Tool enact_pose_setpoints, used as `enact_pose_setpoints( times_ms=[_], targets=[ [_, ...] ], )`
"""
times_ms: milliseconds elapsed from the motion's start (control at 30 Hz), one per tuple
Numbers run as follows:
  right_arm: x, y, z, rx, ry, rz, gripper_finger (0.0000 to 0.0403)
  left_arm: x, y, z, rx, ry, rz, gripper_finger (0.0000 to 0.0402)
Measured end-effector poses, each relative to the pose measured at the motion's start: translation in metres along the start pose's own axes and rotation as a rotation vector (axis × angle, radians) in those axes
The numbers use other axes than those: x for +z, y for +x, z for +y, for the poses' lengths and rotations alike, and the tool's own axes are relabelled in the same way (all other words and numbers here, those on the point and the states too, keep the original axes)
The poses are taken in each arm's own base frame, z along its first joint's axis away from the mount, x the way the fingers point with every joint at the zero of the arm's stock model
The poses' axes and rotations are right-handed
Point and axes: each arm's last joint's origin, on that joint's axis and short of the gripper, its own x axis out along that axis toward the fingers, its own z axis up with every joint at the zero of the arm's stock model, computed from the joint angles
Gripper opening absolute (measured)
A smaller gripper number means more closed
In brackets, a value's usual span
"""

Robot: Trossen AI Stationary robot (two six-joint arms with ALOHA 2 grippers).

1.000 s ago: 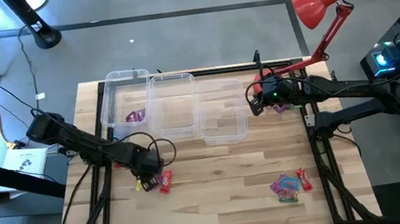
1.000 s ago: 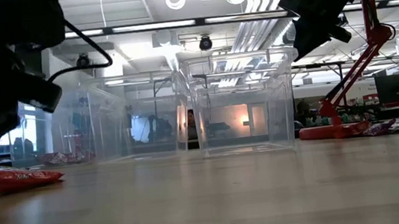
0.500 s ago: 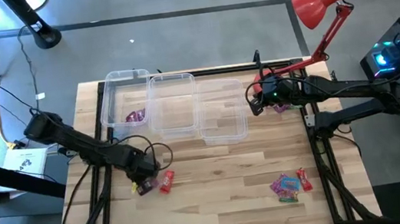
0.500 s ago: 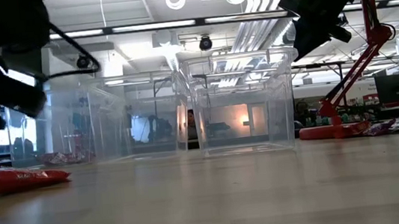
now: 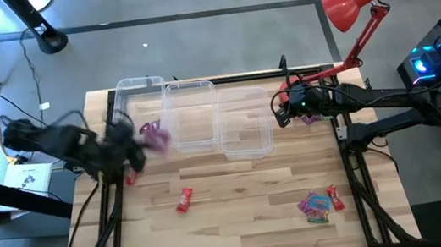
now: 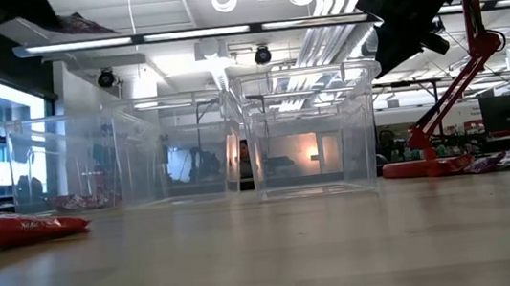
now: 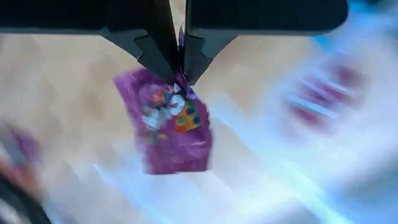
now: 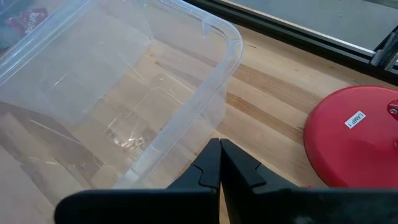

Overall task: Sort candy
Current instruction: Put the bottom violet candy wrapper into the left transparent bin, then put the violet candy bag into the left transparent bin

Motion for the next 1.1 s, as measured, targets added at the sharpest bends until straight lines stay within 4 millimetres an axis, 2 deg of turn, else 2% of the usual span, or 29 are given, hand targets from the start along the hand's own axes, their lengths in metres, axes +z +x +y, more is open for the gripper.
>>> enact_pose_setpoints(
  times_ms=[67,133,367,533,667,833,933,1000,1100],
  targets=[
    [0.0,0.0,0.0,0.0,0.0,0.0,0.0,0.012,-0.007,0.012,0.109,-0.018,-0.083,0.0002],
    [0.0,0.0,0.0,0.0,0.001,0.0,0.0,0.017,-0.005,0.022,0.225,0.013,-0.072,0.0001],
    [0.0,0.0,0.0,0.001,0.001,0.0,0.0,0.014,0.038,0.047,0.554,0.143,0.185,0.0008],
    [0.0,0.0,0.0,0.003,0.002,-0.002,0.0,0.025,0.068,0.055,0.623,0.233,0.243,0.0048],
    [0.003,-0.001,0.002,0.025,0.039,-0.033,0.0002,0.038,0.079,0.061,0.617,0.266,0.293,0.0096],
    [0.021,-0.02,0.008,0.095,0.023,-0.063,0.0019,0.057,0.07,0.064,0.566,0.204,0.302,0.0152],
    [0.033,-0.038,0.017,0.258,0.012,-0.033,0.0037,0.069,0.053,0.061,0.478,0.143,0.241,0.0176],
    [0.032,-0.049,0.027,0.4,0.001,0.045,0.0054,0.075,0.037,0.059,0.427,0.104,0.176,0.0187],
    [0.016,-0.061,0.042,0.529,-0.023,0.224,0.0083,0.077,0.016,0.057,0.37,0.04,0.062,0.0194]
  ],
)
